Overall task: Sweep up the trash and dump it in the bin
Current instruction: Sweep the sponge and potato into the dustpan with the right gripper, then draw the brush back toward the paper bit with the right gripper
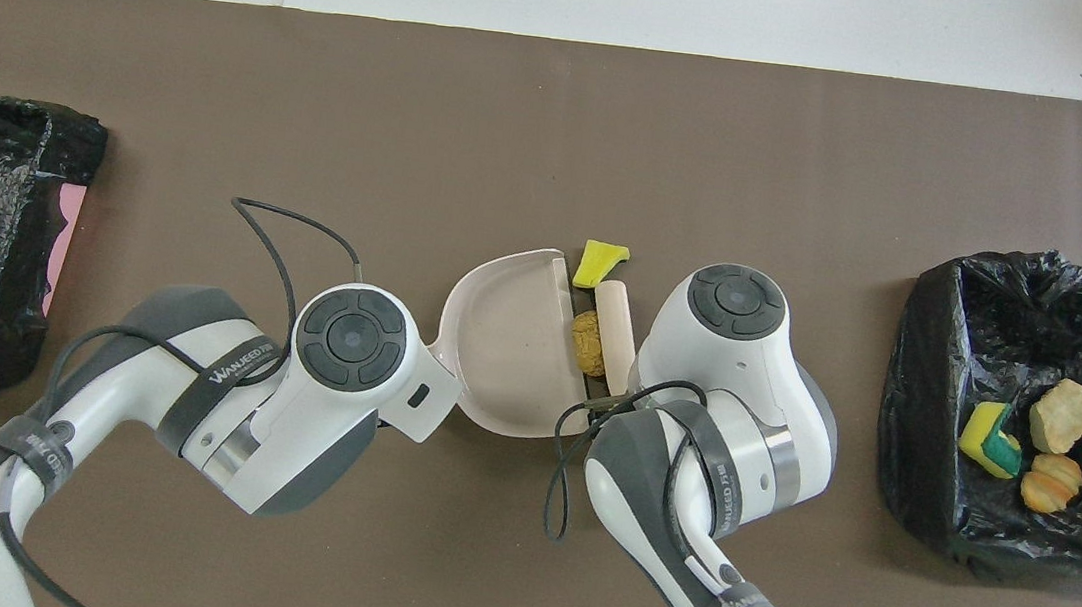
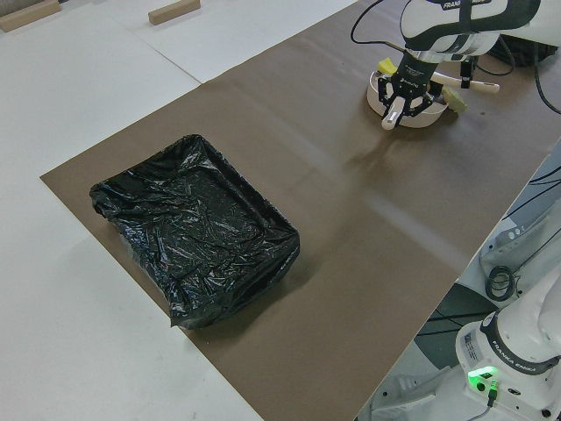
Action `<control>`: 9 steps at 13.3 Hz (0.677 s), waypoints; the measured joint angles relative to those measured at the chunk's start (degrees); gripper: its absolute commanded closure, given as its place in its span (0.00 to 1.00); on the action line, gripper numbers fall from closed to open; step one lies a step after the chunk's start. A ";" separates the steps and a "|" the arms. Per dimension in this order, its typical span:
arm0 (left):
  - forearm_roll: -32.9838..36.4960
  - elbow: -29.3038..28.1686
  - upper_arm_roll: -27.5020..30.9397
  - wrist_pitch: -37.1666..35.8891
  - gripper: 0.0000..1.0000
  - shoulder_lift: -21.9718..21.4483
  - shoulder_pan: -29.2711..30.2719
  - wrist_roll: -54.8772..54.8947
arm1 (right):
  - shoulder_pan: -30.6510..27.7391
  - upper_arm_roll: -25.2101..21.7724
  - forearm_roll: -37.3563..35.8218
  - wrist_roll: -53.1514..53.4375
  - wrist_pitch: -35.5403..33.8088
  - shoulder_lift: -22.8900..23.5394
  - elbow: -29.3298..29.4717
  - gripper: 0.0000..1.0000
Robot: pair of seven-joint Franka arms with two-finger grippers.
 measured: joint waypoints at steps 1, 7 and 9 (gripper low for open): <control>0.00 0.00 0.01 0.01 1.00 -0.01 0.00 0.00 | 0.74 0.03 3.20 0.00 0.70 0.24 0.20 1.00; 0.00 0.00 -0.01 0.05 1.00 -0.07 0.00 0.00 | 3.91 0.20 12.03 3.47 -1.61 1.60 6.18 1.00; 0.00 0.00 -0.01 0.04 1.00 -0.07 0.00 0.00 | 2.24 -0.39 12.02 3.82 -5.81 1.43 7.80 1.00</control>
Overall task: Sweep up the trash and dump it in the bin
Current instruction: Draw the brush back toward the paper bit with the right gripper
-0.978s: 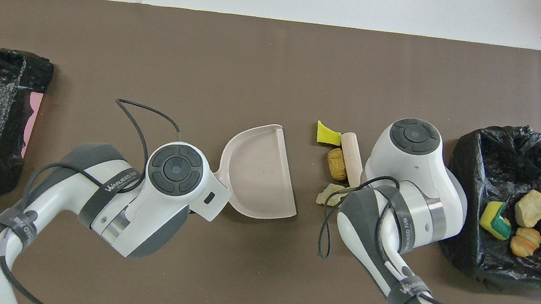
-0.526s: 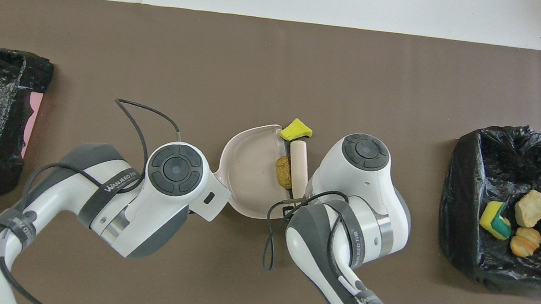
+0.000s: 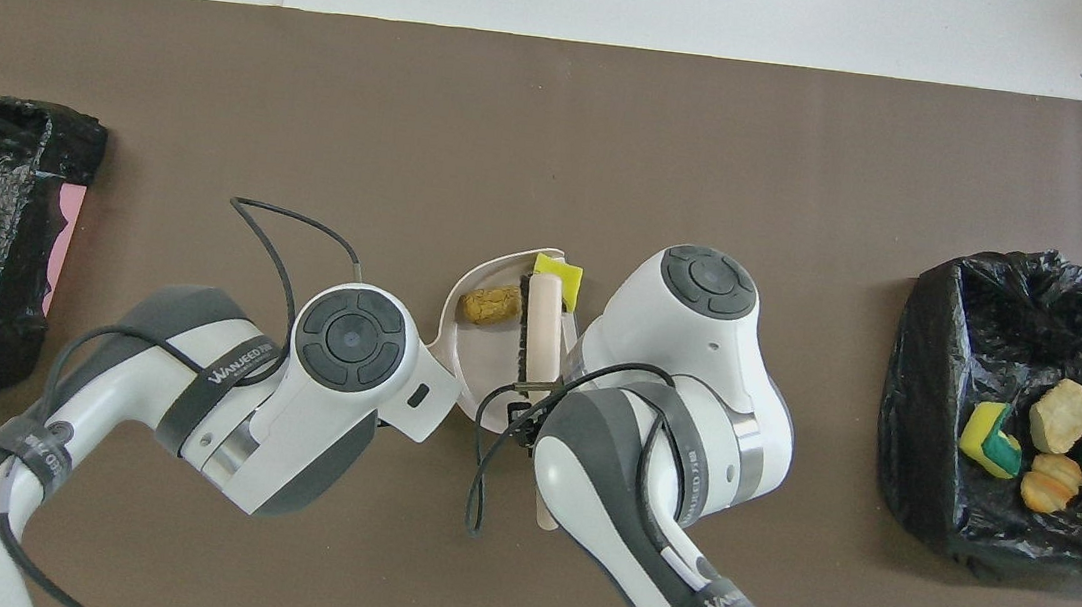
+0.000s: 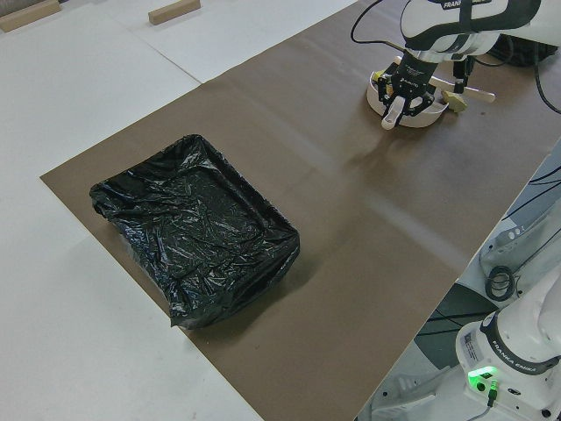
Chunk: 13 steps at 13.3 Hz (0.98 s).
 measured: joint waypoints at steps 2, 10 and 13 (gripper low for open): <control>0.00 0.00 0.00 0.00 1.00 0.00 0.00 0.00 | -3.13 -0.29 -1.77 0.15 -4.29 -0.87 0.83 1.00; 2.82 0.03 0.09 -0.01 1.00 -0.07 0.00 5.85 | -3.29 0.05 -10.69 19.46 -10.54 -11.15 -12.34 1.00; 3.83 0.04 0.10 -0.06 1.00 -0.26 0.01 8.46 | -0.23 0.20 -10.68 22.29 -0.91 -17.50 -24.67 1.00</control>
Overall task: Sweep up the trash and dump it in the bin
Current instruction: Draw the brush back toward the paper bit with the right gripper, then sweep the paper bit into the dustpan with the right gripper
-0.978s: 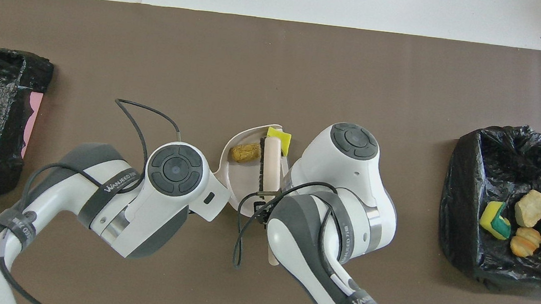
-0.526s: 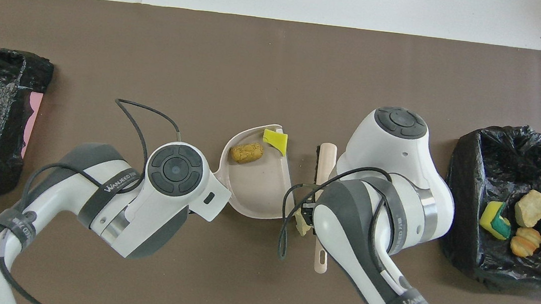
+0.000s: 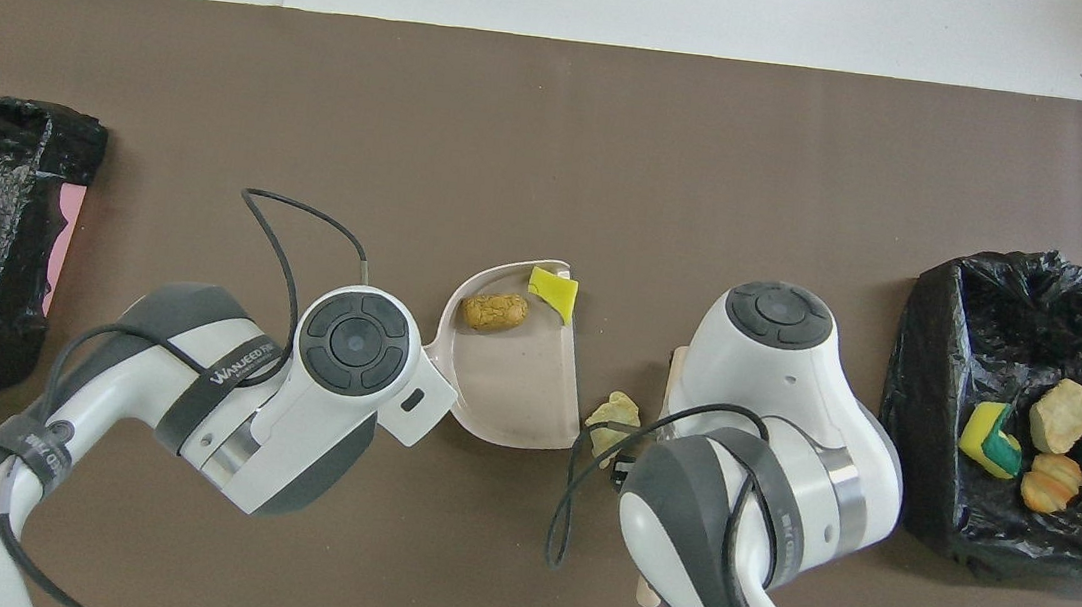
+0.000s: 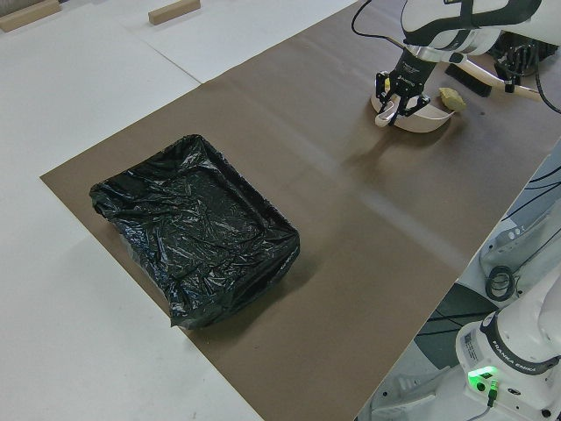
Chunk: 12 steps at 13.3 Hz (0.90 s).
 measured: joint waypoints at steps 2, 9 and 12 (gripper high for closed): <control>0.05 -0.07 -0.10 -0.34 1.00 -0.08 -0.01 0.40 | 1.17 0.13 0.47 0.62 3.27 -1.28 -3.28 1.00; 0.07 -0.86 -0.29 -0.86 1.00 -0.79 -0.04 0.56 | 7.38 0.51 9.53 0.18 8.28 5.33 3.65 1.00; 0.07 -1.09 -0.30 -0.86 1.00 -0.87 -0.04 0.56 | 8.74 0.60 18.16 -8.39 8.28 7.77 7.46 1.00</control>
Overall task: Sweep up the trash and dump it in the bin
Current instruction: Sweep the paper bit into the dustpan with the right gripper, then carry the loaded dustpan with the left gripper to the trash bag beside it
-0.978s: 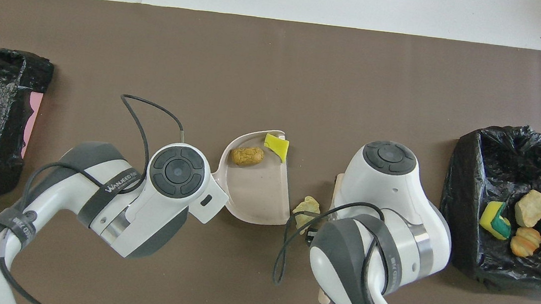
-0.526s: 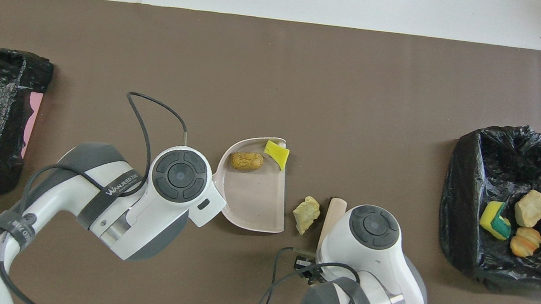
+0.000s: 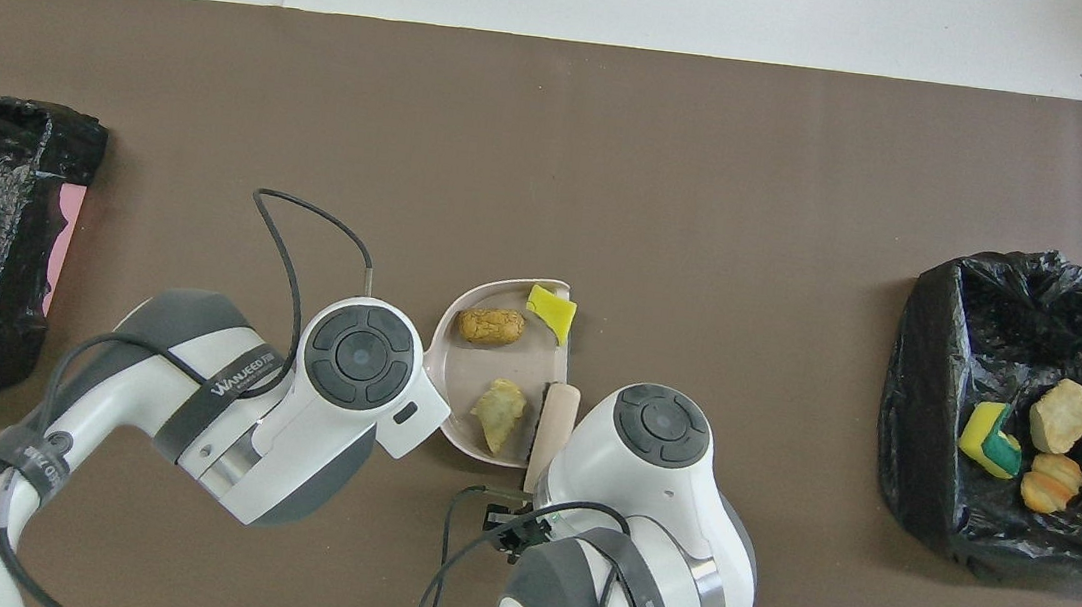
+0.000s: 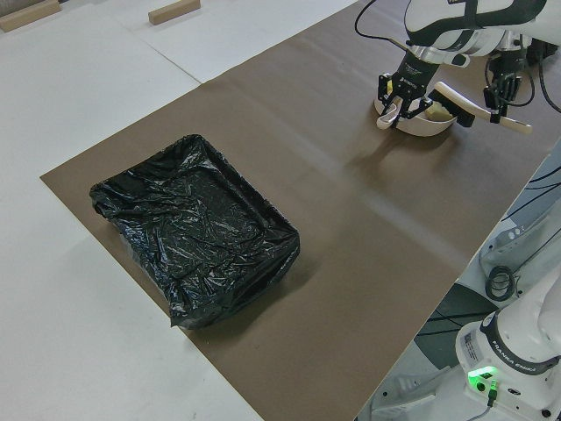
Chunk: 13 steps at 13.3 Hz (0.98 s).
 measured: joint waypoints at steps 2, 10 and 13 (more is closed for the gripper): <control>0.00 -0.02 0.01 0.00 1.00 -0.02 0.00 0.00 | -0.21 -0.25 2.47 -4.68 -0.22 0.65 1.04 1.00; 0.00 0.05 0.60 0.07 1.00 -0.02 0.27 2.17 | -9.62 -0.94 -6.34 -5.72 -16.44 -4.11 8.04 1.00; -0.52 0.14 1.27 0.06 1.00 -0.18 1.48 6.03 | -10.39 -0.83 -15.25 -5.64 -22.77 -4.22 12.97 1.00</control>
